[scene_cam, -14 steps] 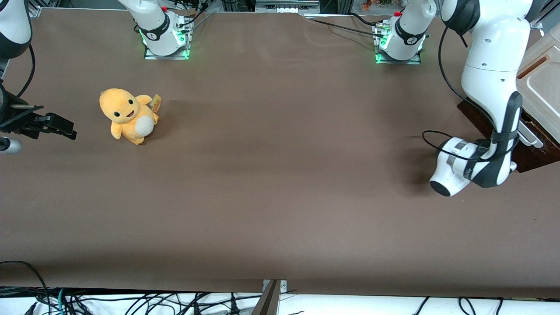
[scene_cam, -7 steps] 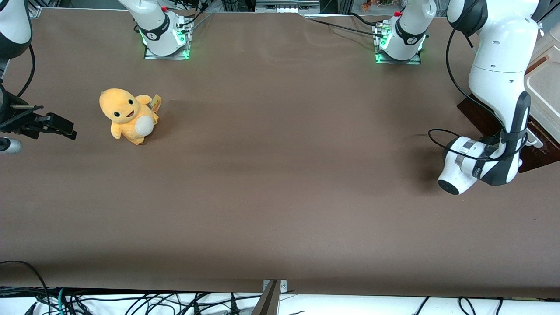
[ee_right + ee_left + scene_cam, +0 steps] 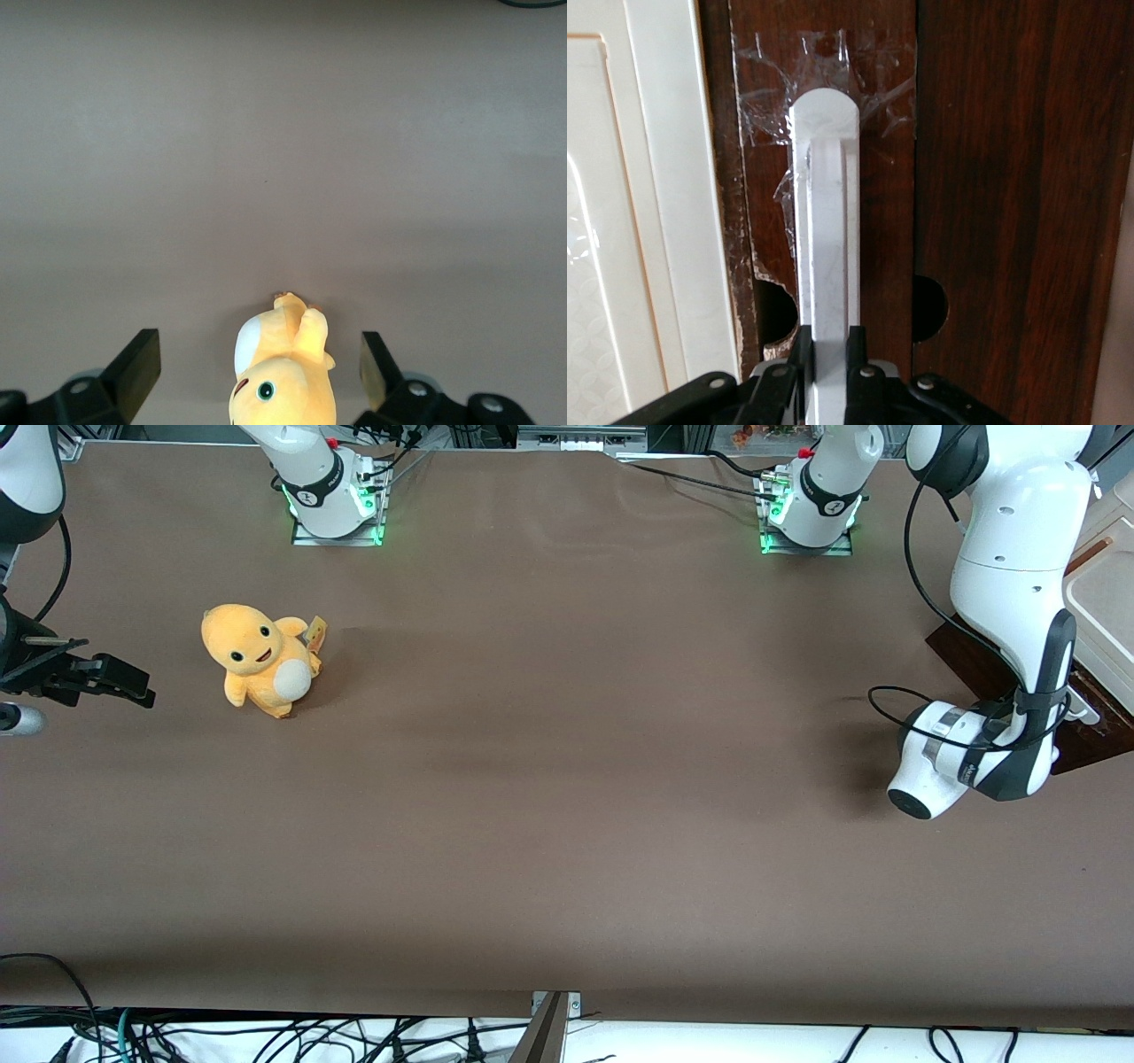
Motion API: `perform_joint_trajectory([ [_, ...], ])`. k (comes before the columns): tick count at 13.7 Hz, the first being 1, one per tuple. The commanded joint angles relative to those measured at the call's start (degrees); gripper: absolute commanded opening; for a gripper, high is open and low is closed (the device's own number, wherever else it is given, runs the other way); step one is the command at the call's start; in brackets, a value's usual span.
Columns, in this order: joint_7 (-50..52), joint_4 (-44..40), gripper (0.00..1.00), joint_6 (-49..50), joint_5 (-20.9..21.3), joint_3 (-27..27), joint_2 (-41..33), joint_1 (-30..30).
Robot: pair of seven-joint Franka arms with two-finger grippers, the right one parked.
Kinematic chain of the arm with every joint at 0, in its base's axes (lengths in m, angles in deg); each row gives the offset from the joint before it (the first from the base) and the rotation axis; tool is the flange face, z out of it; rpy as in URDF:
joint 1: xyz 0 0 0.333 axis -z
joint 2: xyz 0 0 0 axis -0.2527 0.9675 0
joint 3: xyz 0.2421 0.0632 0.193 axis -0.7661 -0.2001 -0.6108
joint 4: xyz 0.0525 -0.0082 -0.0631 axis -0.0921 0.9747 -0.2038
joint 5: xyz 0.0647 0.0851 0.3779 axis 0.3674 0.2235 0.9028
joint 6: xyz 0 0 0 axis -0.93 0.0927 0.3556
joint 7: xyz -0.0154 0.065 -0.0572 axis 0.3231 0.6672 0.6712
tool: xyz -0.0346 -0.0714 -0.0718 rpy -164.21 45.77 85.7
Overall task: Open lower drawer with left arm only
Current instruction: 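Close the left gripper around the white bar handle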
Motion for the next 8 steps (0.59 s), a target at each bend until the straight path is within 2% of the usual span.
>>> perform_joint_trajectory([
  [1, -0.82, 0.44, 0.08, -0.35, 0.66, 0.62, -1.04, 0.09],
  [8, -0.73, -1.40, 0.06, 2.82, 0.31, 0.63, -1.04, 5.72],
])
